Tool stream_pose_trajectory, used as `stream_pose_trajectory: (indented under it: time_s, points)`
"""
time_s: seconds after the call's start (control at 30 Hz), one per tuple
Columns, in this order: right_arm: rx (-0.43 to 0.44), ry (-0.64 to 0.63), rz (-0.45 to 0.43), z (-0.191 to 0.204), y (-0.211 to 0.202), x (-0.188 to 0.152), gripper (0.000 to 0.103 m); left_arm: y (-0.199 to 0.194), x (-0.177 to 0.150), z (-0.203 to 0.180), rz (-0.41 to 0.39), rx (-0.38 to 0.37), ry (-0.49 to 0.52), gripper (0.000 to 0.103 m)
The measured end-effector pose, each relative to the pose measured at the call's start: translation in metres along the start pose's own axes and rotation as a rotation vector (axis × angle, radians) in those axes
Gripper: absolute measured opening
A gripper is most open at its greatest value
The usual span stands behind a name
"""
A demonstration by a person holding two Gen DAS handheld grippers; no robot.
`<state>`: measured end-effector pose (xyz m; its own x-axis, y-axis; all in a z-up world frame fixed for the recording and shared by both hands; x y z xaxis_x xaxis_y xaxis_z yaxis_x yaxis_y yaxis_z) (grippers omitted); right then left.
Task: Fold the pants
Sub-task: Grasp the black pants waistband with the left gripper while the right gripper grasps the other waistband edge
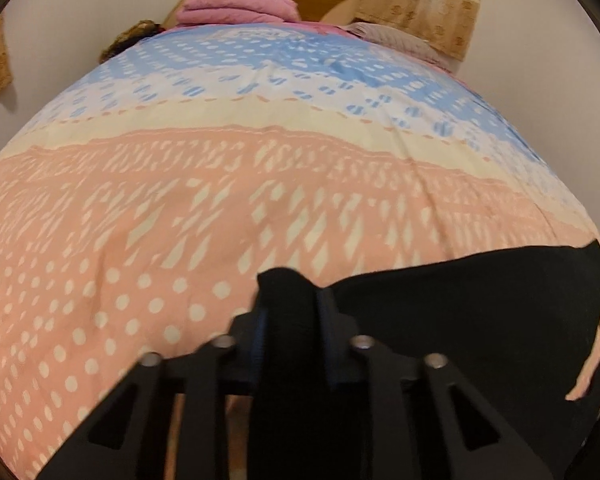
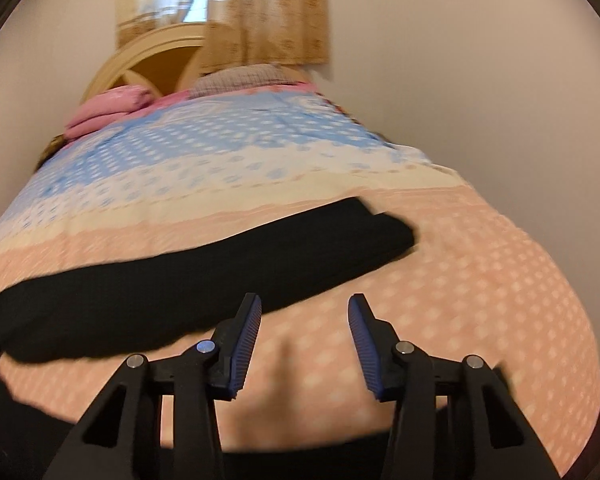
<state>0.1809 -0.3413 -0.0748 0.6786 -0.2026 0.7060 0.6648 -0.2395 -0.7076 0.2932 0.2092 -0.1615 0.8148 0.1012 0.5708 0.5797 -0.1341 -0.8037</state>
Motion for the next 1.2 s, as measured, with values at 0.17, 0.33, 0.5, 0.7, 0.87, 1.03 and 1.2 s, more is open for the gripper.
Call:
stream_pose_trajectory:
  time_s: [0.17,0.33,0.5,0.7,0.87,1.03,1.2]
  points:
    - [-0.071,0.043,0.016,-0.041,0.024,0.033,0.048,-0.006,0.009,-0.01,-0.041,-0.001,0.048,0.016]
    - [-0.052,0.082,0.048,-0.064,0.06,0.061,0.048,0.005,0.01,-0.012,-0.022,0.022,0.06,0.016]
    - [0.015,0.099,0.104,-0.069,0.102,0.075,0.048,0.013,0.006,-0.009,-0.021,0.033,0.039,0.016]
    - [0.069,0.072,0.189,-0.057,0.149,0.082,0.058,0.016,0.003,-0.009,-0.018,0.049,0.035,0.017]
    - [0.094,0.047,0.235,-0.05,0.167,0.081,0.058,0.018,0.005,-0.011,-0.013,0.079,0.042,0.027]
    - [0.138,0.026,0.24,-0.047,0.16,0.08,0.012,0.02,0.007,-0.019,-0.006,0.069,0.086,0.016]
    - [0.131,0.01,0.191,-0.043,0.14,0.081,0.007,0.014,0.01,-0.021,-0.028,0.08,0.11,0.016]
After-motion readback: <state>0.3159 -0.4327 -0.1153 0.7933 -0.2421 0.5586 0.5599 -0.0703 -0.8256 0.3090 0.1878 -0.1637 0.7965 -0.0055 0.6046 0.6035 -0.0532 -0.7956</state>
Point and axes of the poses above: each gripper's, at about its wrist camera, not at the fingertips, and y roughly the way its jaws point, z to its left, x to its top, the point moved 3 cm from there along y, roughly the way its jaws point, and after that the axes turned 1 degree about -y, right-handed, at the moved point
